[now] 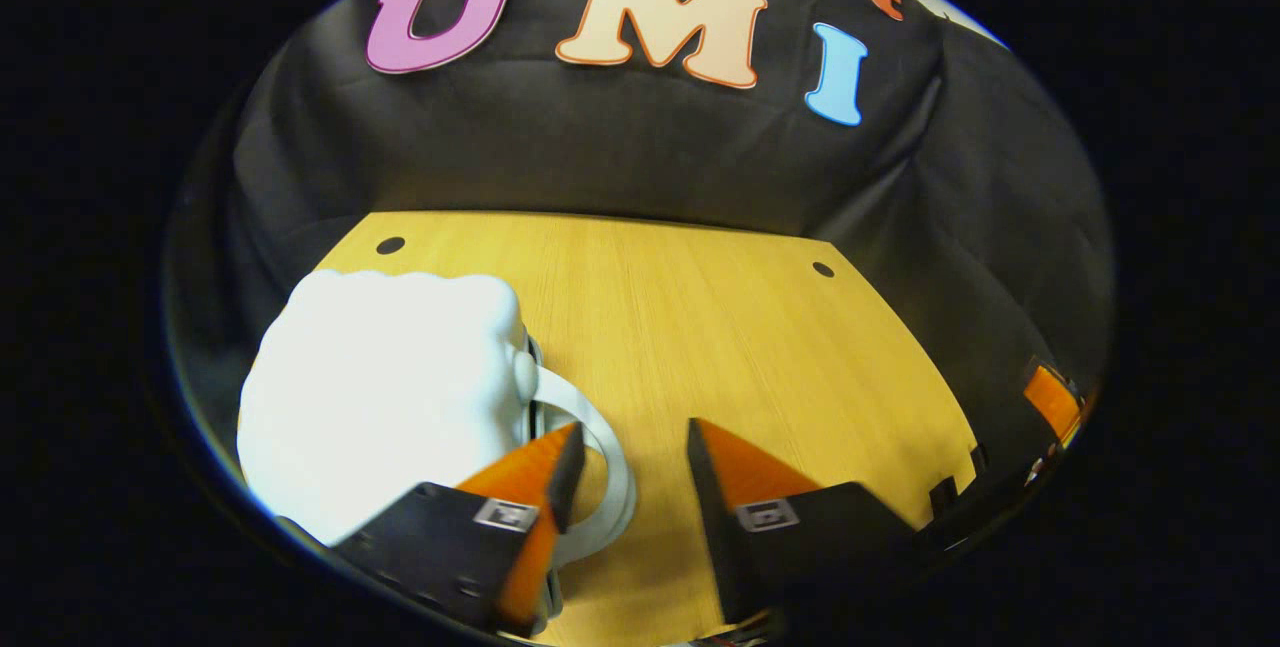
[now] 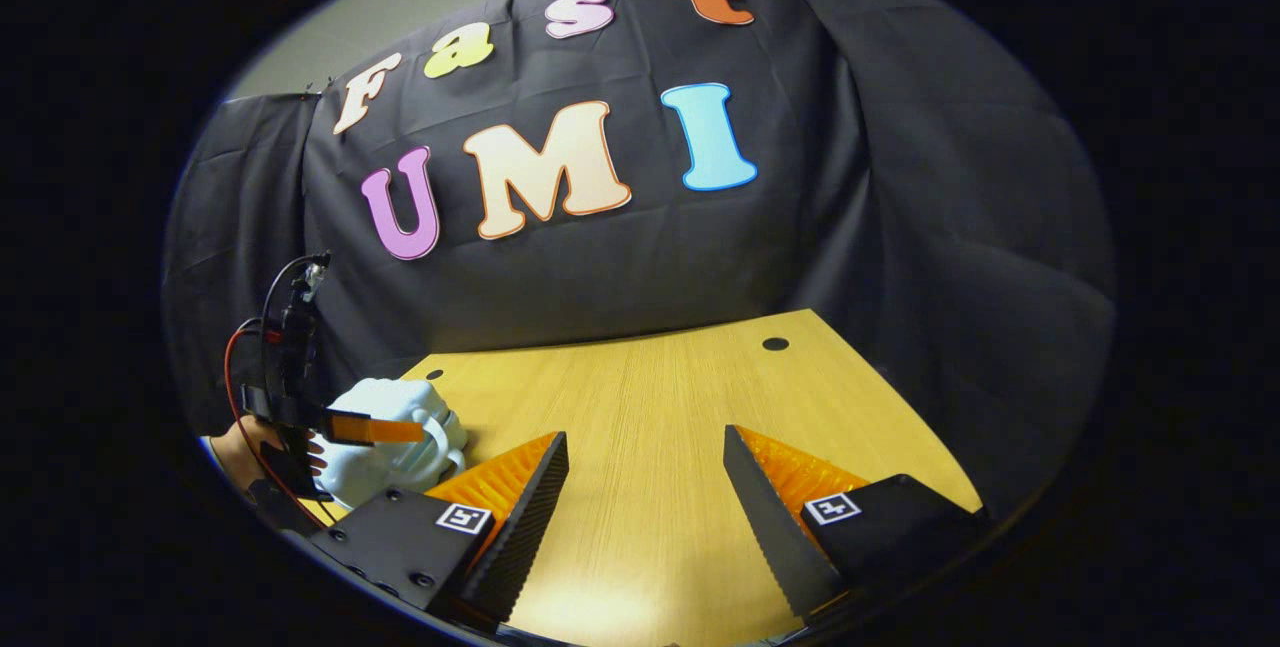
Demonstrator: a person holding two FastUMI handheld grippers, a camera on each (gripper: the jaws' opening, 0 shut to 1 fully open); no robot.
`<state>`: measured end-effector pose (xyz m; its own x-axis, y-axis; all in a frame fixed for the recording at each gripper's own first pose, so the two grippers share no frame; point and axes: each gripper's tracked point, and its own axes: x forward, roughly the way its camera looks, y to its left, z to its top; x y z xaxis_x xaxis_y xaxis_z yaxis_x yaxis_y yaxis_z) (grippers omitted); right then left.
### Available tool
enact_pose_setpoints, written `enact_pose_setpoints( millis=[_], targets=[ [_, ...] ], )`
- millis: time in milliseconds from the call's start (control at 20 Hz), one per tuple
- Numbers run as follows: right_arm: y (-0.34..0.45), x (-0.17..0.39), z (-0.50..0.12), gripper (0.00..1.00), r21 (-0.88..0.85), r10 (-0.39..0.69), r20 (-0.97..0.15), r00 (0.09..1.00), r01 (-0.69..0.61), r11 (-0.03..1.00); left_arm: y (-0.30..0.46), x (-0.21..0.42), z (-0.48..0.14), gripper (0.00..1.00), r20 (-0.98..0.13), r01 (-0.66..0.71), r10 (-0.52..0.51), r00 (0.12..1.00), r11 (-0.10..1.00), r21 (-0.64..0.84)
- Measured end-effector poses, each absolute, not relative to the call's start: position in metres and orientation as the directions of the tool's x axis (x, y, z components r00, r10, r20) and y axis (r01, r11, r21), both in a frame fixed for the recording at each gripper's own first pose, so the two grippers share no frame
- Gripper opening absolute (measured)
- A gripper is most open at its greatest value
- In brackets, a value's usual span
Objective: First open the suitcase, pack the skin care products into it, and then close the suitcase.
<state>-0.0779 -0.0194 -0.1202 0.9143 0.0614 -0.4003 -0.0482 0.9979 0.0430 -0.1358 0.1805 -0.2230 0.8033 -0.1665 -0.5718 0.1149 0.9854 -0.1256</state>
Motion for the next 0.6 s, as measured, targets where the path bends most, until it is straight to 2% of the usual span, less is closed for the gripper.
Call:
enact_pose_setpoints(
  millis=[50, 150, 250, 400, 500, 550, 600],
  targets=[
    [-0.016, -0.074, -0.11, 0.97, 0.035, 0.073, -0.377, 0.923, -0.065, 0.997, 0.175, -0.138, -0.21, 0.84, -0.536, 0.114, -0.15, 0.831, 0.988, -0.1],
    [-0.004, -0.06, -0.08, 0.97, 0.03, 0.093, -0.306, 0.947, -0.088, 0.996, 0.17, -0.142, -0.163, 0.95, -0.404, 0.086, -0.09, 0.91, 0.996, -0.028],
    [0.018, -0.042, -0.039, 0.97, 0.044, 0.109, -0.211, 0.971, -0.102, 0.994, 0.168, -0.148, -0.084, 0.97, -0.175, 0.0, 0.011, 0.985, 0.998, 0.06],
    [0.045, -0.033, 0.02, 0.97, 0.049, 0.105, -0.078, 0.991, -0.101, 0.994, 0.158, -0.157, 0.0, 0.96, 0.056, -0.03, 0.022, 0.998, 0.991, 0.132],
    [0.057, -0.04, 0.043, 0.94, 0.053, 0.088, -0.026, 0.996, -0.087, 0.995, 0.153, -0.161, 0.02, 0.95, 0.085, 0.005, -0.018, 0.996, 0.988, 0.155],
    [0.064, -0.043, 0.05, 0.94, 0.07, 0.087, -0.015, 0.996, -0.086, 0.994, 0.152, -0.164, 0.026, 1.0, 0.089, 0.021, -0.034, 0.995, 0.989, 0.143],
    [0.071, -0.046, 0.056, 0.97, 0.09, 0.086, -0.005, 0.996, -0.085, 0.992, 0.154, -0.164, 0.031, 0.95, 0.085, 0.032, -0.042, 0.995, 0.992, 0.12]
  ],
)
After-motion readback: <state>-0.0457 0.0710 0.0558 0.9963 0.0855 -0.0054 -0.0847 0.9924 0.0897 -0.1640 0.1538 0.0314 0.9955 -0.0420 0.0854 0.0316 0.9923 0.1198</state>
